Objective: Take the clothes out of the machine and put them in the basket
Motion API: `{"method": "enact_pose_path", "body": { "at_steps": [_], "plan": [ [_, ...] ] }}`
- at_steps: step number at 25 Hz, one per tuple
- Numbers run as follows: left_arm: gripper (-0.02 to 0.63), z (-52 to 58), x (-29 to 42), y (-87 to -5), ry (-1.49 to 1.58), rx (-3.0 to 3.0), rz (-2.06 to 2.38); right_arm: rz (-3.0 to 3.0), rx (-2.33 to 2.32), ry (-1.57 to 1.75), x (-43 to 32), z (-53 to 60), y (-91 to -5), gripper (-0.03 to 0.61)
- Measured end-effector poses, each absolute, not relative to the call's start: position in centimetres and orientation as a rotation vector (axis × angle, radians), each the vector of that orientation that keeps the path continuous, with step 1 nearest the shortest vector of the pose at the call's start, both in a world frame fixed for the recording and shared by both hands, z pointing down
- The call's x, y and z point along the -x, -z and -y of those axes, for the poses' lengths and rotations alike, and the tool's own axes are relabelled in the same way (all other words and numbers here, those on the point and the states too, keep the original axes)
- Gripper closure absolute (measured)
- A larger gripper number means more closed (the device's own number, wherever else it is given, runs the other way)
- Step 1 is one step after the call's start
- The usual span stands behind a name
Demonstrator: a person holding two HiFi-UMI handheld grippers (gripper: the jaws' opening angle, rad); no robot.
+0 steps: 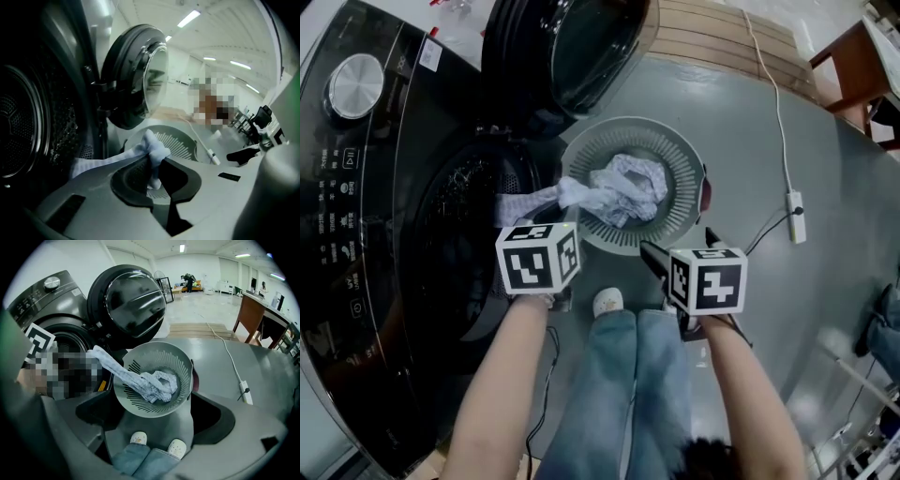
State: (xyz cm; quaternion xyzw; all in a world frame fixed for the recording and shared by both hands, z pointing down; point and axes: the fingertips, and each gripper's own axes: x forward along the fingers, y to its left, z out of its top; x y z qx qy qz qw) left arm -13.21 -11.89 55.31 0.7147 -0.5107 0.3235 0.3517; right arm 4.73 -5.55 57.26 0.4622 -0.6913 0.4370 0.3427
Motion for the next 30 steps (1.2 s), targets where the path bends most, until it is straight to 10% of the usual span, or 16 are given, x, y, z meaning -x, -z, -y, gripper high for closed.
{"method": "enact_pose_path", "body": {
  "at_steps": [24, 28, 30],
  "plan": [
    [0.577, 13.2, 0.3, -48.9, -0.611, -2.154, 1.082, 1.758, -1.310, -1.174, -11.1, 6.0, -56.5, 0.048],
    [0.295, 13.2, 1.3, -50.7, -0.668, -2.074, 1.134, 1.756, -1.295, -1.172, -10.9, 5.8, -56.9, 0.048],
    [0.267, 13.2, 2.1, -51.5, -0.722, -2.055, 1.172, 1.753, -1.287, -1.173, -10.8, 5.7, -57.2, 0.048]
  ]
}}
